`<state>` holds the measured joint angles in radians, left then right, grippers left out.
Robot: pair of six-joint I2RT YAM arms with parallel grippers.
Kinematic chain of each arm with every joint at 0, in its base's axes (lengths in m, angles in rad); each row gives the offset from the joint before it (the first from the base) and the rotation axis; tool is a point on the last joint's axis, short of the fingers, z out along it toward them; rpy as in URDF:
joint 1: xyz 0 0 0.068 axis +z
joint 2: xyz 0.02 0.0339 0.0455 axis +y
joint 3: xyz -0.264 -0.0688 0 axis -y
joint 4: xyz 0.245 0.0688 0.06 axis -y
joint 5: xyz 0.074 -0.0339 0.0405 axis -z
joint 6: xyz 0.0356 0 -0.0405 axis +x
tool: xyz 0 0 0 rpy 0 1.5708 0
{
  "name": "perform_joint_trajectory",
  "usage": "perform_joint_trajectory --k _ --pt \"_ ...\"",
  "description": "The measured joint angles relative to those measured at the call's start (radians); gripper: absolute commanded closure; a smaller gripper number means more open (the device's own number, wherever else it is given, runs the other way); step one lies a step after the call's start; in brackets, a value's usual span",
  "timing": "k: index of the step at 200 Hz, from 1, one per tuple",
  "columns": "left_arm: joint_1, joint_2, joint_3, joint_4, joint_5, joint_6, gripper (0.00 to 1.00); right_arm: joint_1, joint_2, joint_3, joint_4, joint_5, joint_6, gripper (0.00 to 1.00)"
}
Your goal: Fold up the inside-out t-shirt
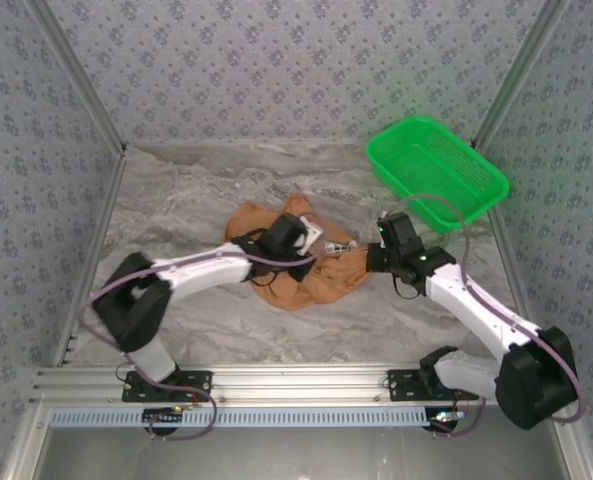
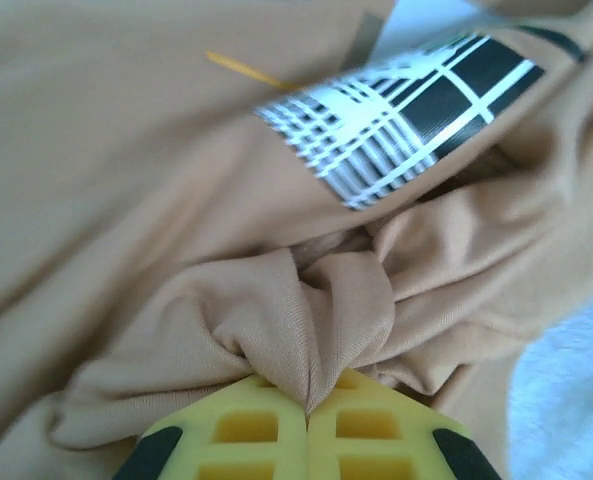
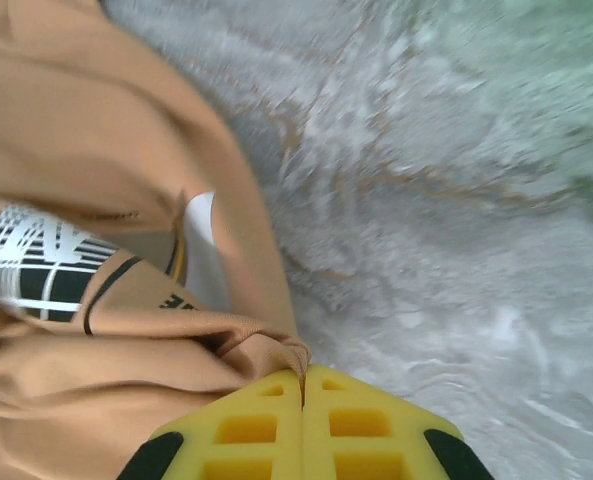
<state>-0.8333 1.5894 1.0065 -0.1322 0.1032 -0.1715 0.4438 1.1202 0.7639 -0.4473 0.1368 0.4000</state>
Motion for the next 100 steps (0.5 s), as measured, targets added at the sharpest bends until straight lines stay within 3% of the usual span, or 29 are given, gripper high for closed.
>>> perform_joint_trajectory --k 17,38,60,90,100 --pt "0.075 -0.208 -0.124 0.121 0.077 -0.013 1.00 -0.011 -0.059 0.000 -0.003 0.032 0.000 0.99" --pt "0.139 -0.373 -0.244 0.290 0.149 -0.020 1.00 -0.009 -0.077 -0.029 0.018 0.051 0.019 0.87" --pt "0.138 -0.385 -0.331 0.386 0.232 -0.008 1.00 0.014 -0.030 -0.091 0.044 0.018 0.021 0.71" --pt "0.137 -0.353 -0.436 0.398 0.287 0.006 1.00 0.086 -0.001 -0.113 0.073 -0.059 -0.024 0.61" --pt "0.137 -0.349 -0.449 0.392 0.294 0.007 1.00 0.108 -0.002 -0.110 0.105 -0.090 -0.055 0.52"
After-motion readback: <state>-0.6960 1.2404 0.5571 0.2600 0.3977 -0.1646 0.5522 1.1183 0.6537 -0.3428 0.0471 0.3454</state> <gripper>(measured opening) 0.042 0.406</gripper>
